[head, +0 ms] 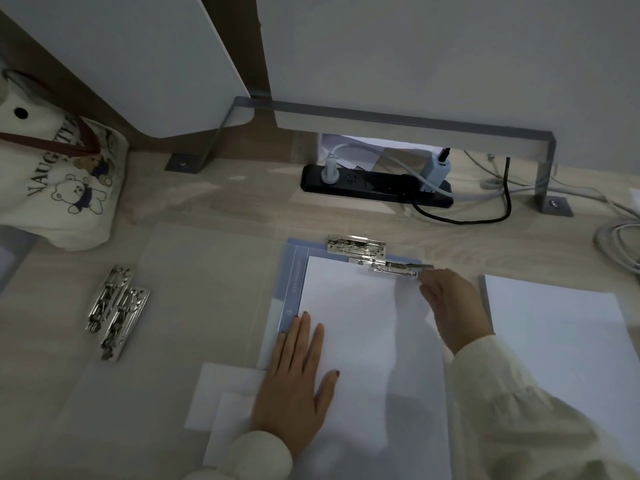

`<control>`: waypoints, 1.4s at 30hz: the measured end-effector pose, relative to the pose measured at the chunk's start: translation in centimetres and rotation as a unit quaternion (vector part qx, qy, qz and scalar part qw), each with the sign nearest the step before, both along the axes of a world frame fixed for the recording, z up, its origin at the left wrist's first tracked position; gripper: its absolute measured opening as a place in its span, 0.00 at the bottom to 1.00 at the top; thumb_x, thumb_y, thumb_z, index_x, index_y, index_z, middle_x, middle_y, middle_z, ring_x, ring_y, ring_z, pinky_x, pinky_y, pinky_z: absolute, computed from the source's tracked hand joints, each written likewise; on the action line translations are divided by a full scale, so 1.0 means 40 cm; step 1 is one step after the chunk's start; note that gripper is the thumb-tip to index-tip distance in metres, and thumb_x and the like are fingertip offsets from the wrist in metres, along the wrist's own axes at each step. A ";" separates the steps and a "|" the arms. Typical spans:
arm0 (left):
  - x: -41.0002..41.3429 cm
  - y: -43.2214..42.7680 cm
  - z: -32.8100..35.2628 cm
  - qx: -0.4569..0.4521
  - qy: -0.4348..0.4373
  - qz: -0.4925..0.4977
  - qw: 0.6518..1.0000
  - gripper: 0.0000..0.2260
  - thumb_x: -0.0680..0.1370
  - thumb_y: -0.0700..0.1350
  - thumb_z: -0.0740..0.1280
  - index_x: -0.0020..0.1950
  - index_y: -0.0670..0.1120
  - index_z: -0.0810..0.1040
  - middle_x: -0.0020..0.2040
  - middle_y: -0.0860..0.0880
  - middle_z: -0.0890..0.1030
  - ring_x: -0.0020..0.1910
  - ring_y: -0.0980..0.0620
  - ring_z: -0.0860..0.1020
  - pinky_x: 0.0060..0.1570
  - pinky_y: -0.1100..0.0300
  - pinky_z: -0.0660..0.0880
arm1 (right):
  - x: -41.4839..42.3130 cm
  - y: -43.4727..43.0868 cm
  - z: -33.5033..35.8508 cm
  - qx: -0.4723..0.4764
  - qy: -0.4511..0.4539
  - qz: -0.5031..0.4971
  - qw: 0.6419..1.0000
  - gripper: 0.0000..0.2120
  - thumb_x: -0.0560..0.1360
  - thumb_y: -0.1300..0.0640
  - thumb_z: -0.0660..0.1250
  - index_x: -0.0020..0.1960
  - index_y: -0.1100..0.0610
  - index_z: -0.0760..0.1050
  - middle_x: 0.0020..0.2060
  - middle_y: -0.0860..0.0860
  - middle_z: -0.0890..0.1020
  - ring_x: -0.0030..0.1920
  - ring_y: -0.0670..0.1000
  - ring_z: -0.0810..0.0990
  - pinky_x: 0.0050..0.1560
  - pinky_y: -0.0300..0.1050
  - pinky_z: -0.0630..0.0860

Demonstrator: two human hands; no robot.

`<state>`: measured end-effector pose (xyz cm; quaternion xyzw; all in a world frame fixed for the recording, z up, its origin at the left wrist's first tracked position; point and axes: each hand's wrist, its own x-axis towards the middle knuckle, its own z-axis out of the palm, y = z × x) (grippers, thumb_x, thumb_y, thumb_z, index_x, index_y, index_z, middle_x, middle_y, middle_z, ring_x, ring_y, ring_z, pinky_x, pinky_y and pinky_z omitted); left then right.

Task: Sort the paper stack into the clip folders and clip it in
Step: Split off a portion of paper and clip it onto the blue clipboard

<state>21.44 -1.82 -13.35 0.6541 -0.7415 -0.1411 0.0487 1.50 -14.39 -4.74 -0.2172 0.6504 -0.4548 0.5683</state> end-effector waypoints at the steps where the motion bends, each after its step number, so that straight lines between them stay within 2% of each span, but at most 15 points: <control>1: 0.001 0.000 0.000 0.001 0.002 -0.001 1.000 0.28 0.79 0.59 0.46 0.75 0.45 0.57 0.76 0.44 0.58 0.75 0.48 0.52 0.70 0.55 0.51 | 0.011 0.003 0.007 -0.014 0.011 0.001 1.000 0.19 0.74 0.65 0.61 0.65 0.60 0.66 0.52 0.52 0.74 0.55 0.49 0.71 0.61 0.38 0.69; 3: 0.001 -0.001 -0.001 -0.001 0.008 -0.002 1.000 0.28 0.79 0.59 0.46 0.75 0.44 0.57 0.76 0.44 0.58 0.75 0.47 0.53 0.70 0.54 0.51 | 0.038 0.010 0.011 -0.053 0.076 0.035 0.995 0.23 0.76 0.66 0.59 0.70 0.59 0.62 0.57 0.49 0.75 0.59 0.47 0.72 0.62 0.40 0.65; 5: 0.001 -0.001 -0.004 -0.004 0.012 -0.004 1.000 0.28 0.79 0.59 0.47 0.75 0.45 0.57 0.76 0.45 0.56 0.75 0.48 0.53 0.70 0.54 0.51 | 0.067 0.015 0.002 -0.101 0.155 0.104 0.977 0.25 0.76 0.70 0.56 0.70 0.56 0.62 0.58 0.48 0.75 0.60 0.47 0.72 0.60 0.38 0.65; 8: 0.003 -0.002 -0.008 0.000 0.024 0.002 1.000 0.28 0.79 0.59 0.47 0.75 0.45 0.56 0.76 0.48 0.55 0.75 0.48 0.54 0.71 0.55 0.51 | 0.097 0.014 -0.022 -0.125 0.285 0.211 0.927 0.27 0.75 0.73 0.52 0.69 0.53 0.65 0.58 0.44 0.72 0.57 0.43 0.70 0.52 0.20 0.62; 10: 0.004 -0.002 -0.007 -0.001 0.034 0.001 0.999 0.28 0.79 0.58 0.48 0.75 0.45 0.57 0.76 0.47 0.56 0.75 0.48 0.55 0.72 0.56 0.50 | 0.114 0.013 -0.035 -0.135 0.333 0.244 0.901 0.27 0.74 0.74 0.51 0.69 0.55 0.65 0.60 0.47 0.73 0.60 0.45 0.70 0.54 0.17 0.60; 13: 0.003 -0.001 -0.005 -0.009 0.042 0.000 0.999 0.28 0.79 0.58 0.49 0.74 0.45 0.58 0.76 0.47 0.56 0.75 0.48 0.55 0.73 0.56 0.49 | 0.130 0.012 -0.061 -0.147 0.402 0.277 0.860 0.28 0.74 0.74 0.51 0.71 0.56 0.63 0.70 0.51 0.68 0.70 0.50 0.65 0.65 0.30 0.58; 16: 0.003 0.000 -0.010 -0.006 0.037 0.003 0.999 0.28 0.79 0.59 0.49 0.75 0.46 0.56 0.77 0.47 0.51 0.75 0.48 0.53 0.72 0.56 0.49 | 0.142 0.013 -0.093 -0.170 0.488 0.298 0.802 0.24 0.76 0.69 0.54 0.71 0.56 0.63 0.70 0.54 0.68 0.70 0.54 0.66 0.68 0.44 0.65; 18: 0.003 -0.001 -0.013 -0.006 0.038 0.002 0.999 0.28 0.78 0.59 0.49 0.75 0.46 0.56 0.77 0.48 0.50 0.75 0.49 0.53 0.72 0.55 0.50 | 0.152 0.011 -0.108 -0.172 0.535 0.309 0.767 0.21 0.78 0.60 0.53 0.70 0.57 0.64 0.68 0.57 0.70 0.68 0.58 0.68 0.67 0.51 0.68; 21: 0.004 -0.003 -0.009 -0.006 0.038 0.003 0.999 0.28 0.78 0.59 0.51 0.74 0.46 0.59 0.77 0.47 0.55 0.75 0.49 0.53 0.71 0.55 0.51 | 0.161 0.006 -0.127 -0.144 0.574 0.342 0.730 0.25 0.76 0.50 0.47 0.69 0.58 0.66 0.68 0.59 0.71 0.69 0.60 0.67 0.68 0.55 0.67; 25: 0.003 -0.004 -0.002 -0.007 0.046 0.001 0.999 0.28 0.78 0.59 0.52 0.73 0.45 0.61 0.74 0.45 0.62 0.75 0.49 0.54 0.71 0.55 0.53 | 0.165 0.007 -0.145 -0.132 0.613 0.362 0.690 0.24 0.76 0.50 0.49 0.67 0.58 0.69 0.65 0.61 0.73 0.67 0.62 0.70 0.65 0.58 0.67; 28: 0.004 -0.005 0.000 0.000 0.046 0.000 0.999 0.28 0.78 0.59 0.51 0.73 0.45 0.61 0.74 0.45 0.62 0.75 0.50 0.53 0.72 0.56 0.51 | 0.170 0.006 -0.139 -0.107 0.629 0.371 0.675 0.26 0.78 0.48 0.44 0.66 0.58 0.71 0.63 0.62 0.75 0.65 0.62 0.72 0.64 0.55 0.64; 32: 0.005 -0.005 -0.002 0.009 0.045 -0.003 0.999 0.28 0.78 0.59 0.49 0.74 0.46 0.58 0.76 0.46 0.59 0.75 0.50 0.52 0.71 0.55 0.51 | 0.180 0.012 -0.139 -0.086 0.623 0.381 0.678 0.30 0.79 0.46 0.38 0.67 0.59 0.69 0.65 0.62 0.74 0.67 0.62 0.71 0.65 0.56 0.61; 35: 0.002 -0.006 -0.006 0.010 0.037 0.006 0.999 0.29 0.78 0.60 0.48 0.76 0.48 0.53 0.77 0.48 0.53 0.75 0.50 0.50 0.71 0.56 0.49 | 0.188 0.019 -0.140 -0.089 0.616 0.388 0.680 0.30 0.78 0.44 0.40 0.71 0.60 0.62 0.69 0.62 0.68 0.71 0.61 0.64 0.69 0.54 0.54; 38: 0.000 -0.003 0.002 0.010 0.023 0.012 1.000 0.28 0.78 0.60 0.48 0.75 0.47 0.56 0.76 0.47 0.59 0.75 0.51 0.49 0.71 0.57 0.47 | 0.169 0.033 -0.124 -0.107 0.594 0.389 0.696 0.33 0.74 0.43 0.38 0.74 0.57 0.53 0.74 0.60 0.57 0.75 0.58 0.52 0.73 0.49 0.47; 42: 0.000 0.001 0.021 0.030 0.012 0.016 0.999 0.27 0.79 0.58 0.45 0.74 0.46 0.57 0.74 0.46 0.61 0.74 0.51 0.48 0.70 0.56 0.48 | 0.115 0.121 -0.082 -0.085 0.565 0.394 0.720 0.26 0.79 0.47 0.47 0.75 0.55 0.50 0.75 0.57 0.54 0.76 0.55 0.50 0.75 0.48 0.48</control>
